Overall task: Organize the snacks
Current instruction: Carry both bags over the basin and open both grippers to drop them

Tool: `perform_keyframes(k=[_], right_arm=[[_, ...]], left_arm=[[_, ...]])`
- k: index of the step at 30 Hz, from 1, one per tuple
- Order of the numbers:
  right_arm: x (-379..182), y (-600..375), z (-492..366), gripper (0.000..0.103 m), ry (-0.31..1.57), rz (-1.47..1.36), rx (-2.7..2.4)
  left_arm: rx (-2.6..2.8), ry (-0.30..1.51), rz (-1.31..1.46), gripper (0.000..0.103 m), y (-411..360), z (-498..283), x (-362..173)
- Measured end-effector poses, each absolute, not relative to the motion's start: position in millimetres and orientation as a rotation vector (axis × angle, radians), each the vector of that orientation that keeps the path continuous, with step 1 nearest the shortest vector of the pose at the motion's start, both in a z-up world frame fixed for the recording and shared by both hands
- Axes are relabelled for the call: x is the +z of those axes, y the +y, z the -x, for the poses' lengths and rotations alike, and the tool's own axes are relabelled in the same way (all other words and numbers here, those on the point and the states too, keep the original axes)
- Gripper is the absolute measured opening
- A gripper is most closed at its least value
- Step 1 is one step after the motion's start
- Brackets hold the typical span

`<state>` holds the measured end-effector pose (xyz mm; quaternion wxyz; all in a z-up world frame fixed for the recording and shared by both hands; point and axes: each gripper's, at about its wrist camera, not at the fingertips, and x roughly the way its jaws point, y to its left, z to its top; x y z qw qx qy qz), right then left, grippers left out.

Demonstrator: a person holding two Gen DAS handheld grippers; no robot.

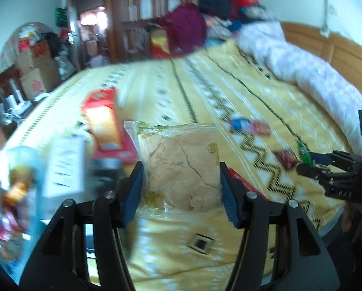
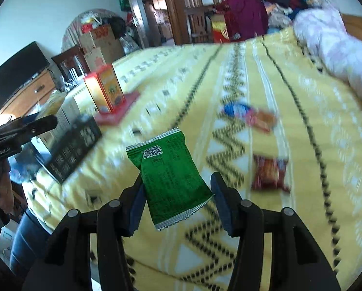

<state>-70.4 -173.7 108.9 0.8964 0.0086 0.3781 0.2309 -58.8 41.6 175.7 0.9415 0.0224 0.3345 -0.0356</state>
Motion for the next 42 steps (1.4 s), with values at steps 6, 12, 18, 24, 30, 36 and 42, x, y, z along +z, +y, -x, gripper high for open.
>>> perform_keyframes(k=[6, 12, 18, 24, 30, 36, 42], right_arm=[[173.3, -121.2, 52.0, 0.056, 0.698, -0.039, 0.602], [227.0, -36.1, 39.4, 0.056, 0.664, -0.087, 0.792], [266.7, 75.2, 50.2, 0.056, 0.663, -0.052, 0.993], [281.3, 180.2, 82.2, 0.056, 0.674, 0.005, 1.171], [280.0, 258.2, 119.5, 0.056, 0.693, 0.062, 1.278], [265.3, 296.2, 140.8, 0.056, 0.723, 0.114, 1.308], [256.4, 295.3, 140.7, 0.056, 0.742, 0.126, 1.306]], left_arm=[[0.068, 0.590, 0.027, 0.059, 116.7, 78.2, 219.0], [0.229, 0.530, 0.133, 0.059, 211.6, 103.9, 248.5], [0.371, 0.506, 0.251, 0.059, 286.6, 141.0, 249.0], [0.446, 0.536, 0.332, 0.059, 318.7, 158.4, 227.1], [0.494, 0.554, 0.352, 0.059, 332.0, 165.8, 215.7], [0.513, 0.561, 0.345, 0.059, 345.2, 170.5, 210.5], [0.506, 0.564, 0.352, 0.060, 353.2, 184.8, 208.5]])
